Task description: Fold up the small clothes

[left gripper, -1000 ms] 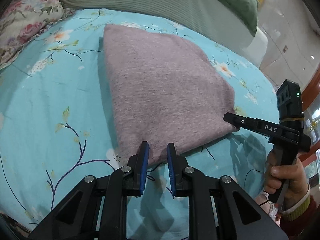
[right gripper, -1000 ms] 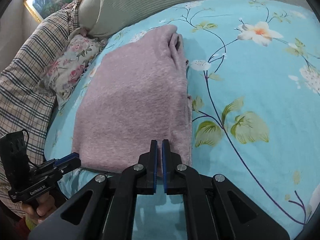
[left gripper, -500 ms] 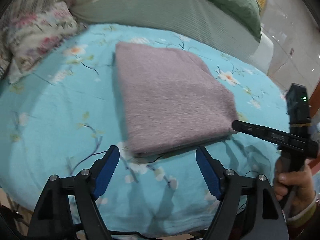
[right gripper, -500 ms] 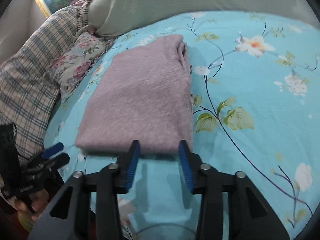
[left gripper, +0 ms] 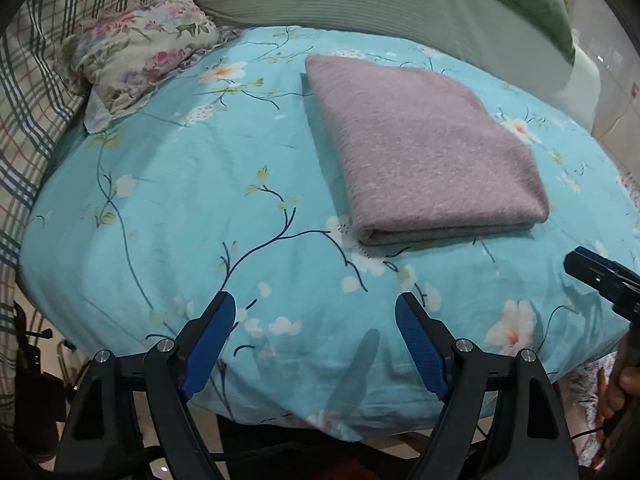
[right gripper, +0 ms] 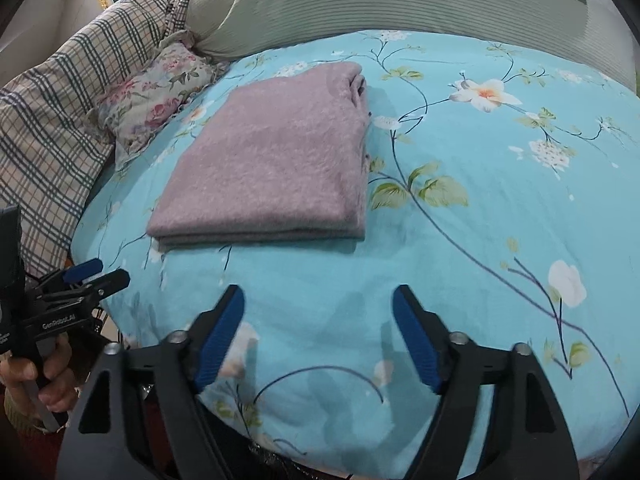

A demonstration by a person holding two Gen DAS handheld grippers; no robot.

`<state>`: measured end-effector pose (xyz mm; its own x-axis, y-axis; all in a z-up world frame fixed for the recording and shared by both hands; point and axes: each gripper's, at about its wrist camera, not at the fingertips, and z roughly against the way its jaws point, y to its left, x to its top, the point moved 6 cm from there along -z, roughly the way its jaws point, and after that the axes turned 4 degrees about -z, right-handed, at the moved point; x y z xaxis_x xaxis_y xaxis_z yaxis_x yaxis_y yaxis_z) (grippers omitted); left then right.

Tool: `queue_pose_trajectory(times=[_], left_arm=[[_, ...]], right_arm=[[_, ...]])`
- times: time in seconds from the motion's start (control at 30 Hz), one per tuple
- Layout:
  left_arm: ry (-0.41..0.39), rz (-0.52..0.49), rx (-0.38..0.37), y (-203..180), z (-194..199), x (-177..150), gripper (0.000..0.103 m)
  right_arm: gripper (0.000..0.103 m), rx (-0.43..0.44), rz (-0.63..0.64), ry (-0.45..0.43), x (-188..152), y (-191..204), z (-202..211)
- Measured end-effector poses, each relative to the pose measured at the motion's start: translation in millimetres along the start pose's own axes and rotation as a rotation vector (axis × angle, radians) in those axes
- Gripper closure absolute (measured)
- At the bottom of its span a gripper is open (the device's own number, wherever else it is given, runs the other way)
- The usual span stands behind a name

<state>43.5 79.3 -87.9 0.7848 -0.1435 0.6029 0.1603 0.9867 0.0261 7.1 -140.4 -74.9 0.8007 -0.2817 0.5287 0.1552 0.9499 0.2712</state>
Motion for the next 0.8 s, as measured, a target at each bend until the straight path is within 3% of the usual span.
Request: queue_pose_trajectory(times=[0.1, 0.4, 0.53, 0.6, 0.67, 0.8], left_arm=[[0.003, -0.033, 0.028, -5, 2, -1, 0.020], [0.012, -0.097, 0.143, -8, 12, 0, 0.020], [-0.029, -0.122, 0.216, -1, 30, 15, 0.020], [-0.063, -0.123, 0.234, 3, 44, 28, 0.019], [-0.099, -0.116, 0.252, 9, 58, 42, 0.017], [-0.145, -0.103, 0.258, 14, 74, 59, 0.008]], right_arm=[[0.015, 0.007, 0.011, 0.014, -4, 3, 2], [0.014, -0.021, 0.083, 0.021, -1, 6, 17], [0.013, 0.007, 0.122, -0.011, 22, 13, 42], [0.006, 0.018, 0.132, -0.036, 35, 17, 54], [0.000, 0.027, 0.125, -0.073, 47, 22, 65], [0.000, 0.059, 0.112, -0.079, 57, 28, 62]])
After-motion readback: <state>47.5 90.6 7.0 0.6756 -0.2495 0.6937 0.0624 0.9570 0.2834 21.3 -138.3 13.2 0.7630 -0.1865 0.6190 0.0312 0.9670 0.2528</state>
